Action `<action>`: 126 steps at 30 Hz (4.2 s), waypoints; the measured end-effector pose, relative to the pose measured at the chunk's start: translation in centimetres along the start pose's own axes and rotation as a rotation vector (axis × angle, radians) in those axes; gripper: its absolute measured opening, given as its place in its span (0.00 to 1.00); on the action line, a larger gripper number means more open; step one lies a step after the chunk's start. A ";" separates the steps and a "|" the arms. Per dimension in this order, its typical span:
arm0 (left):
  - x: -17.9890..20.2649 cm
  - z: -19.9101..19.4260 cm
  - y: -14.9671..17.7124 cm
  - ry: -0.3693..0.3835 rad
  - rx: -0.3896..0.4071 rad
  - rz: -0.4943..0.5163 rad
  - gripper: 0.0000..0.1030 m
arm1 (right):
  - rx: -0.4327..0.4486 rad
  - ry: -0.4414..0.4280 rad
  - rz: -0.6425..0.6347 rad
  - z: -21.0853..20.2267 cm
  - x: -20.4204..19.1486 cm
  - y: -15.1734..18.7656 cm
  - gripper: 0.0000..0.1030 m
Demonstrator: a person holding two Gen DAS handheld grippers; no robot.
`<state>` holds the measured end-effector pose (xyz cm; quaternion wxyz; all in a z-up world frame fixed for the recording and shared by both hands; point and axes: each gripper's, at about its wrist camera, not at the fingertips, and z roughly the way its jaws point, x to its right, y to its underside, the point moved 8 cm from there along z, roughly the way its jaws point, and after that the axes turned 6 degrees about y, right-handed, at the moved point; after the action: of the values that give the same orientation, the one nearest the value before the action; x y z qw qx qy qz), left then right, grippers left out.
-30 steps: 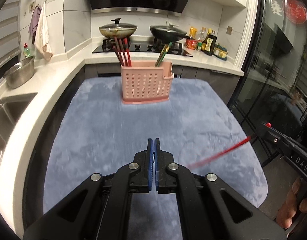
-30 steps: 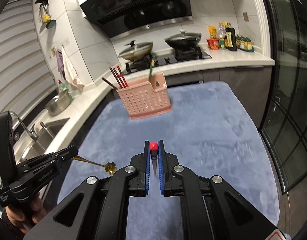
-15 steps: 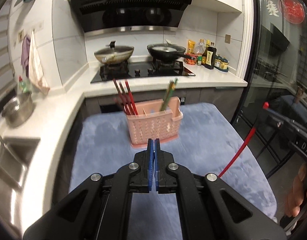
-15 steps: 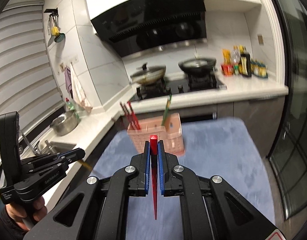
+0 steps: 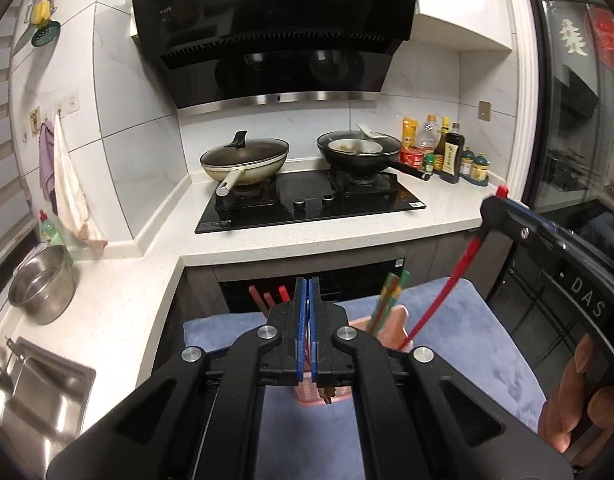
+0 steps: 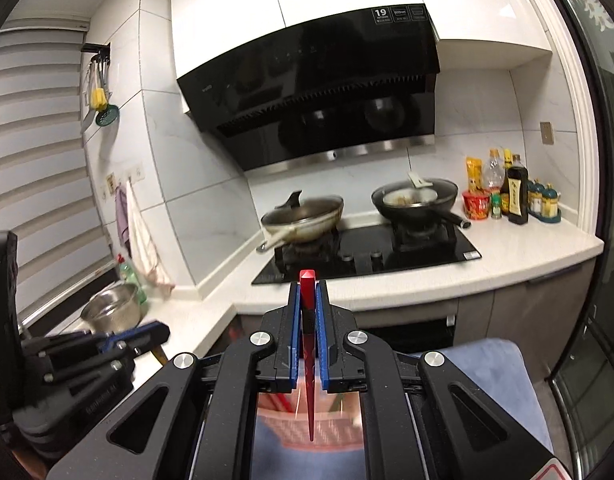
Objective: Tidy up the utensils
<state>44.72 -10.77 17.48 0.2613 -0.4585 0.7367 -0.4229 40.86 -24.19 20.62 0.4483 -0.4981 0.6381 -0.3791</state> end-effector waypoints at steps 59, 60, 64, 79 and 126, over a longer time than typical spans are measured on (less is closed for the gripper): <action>0.5 -0.4 15.0 -0.140 -0.137 -0.150 0.60 | -0.397 0.110 -0.155 -2.6 1.6 19.3 0.40; 0.8 -0.5 15.5 -0.138 -0.143 -0.147 0.60 | -0.400 0.115 -0.161 -3.0 1.6 19.7 0.40; 1.5 -1.4 17.0 -0.134 -0.157 -0.145 0.60 | -0.427 0.121 -0.149 -4.7 1.6 21.3 0.43; 2.4 -3.9 20.5 -0.155 -0.196 -0.173 0.69 | -0.439 0.176 -0.143 -8.4 1.8 22.9 0.53; 1.4 -4.7 24.7 -0.224 -0.266 -0.199 0.92 | -0.409 0.234 -0.211 -9.7 2.4 24.6 0.94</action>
<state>29.27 -4.79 -1.45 0.2357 -0.6038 0.7034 -0.2918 24.07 -20.87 0.29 0.2194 -0.5952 0.6934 -0.3419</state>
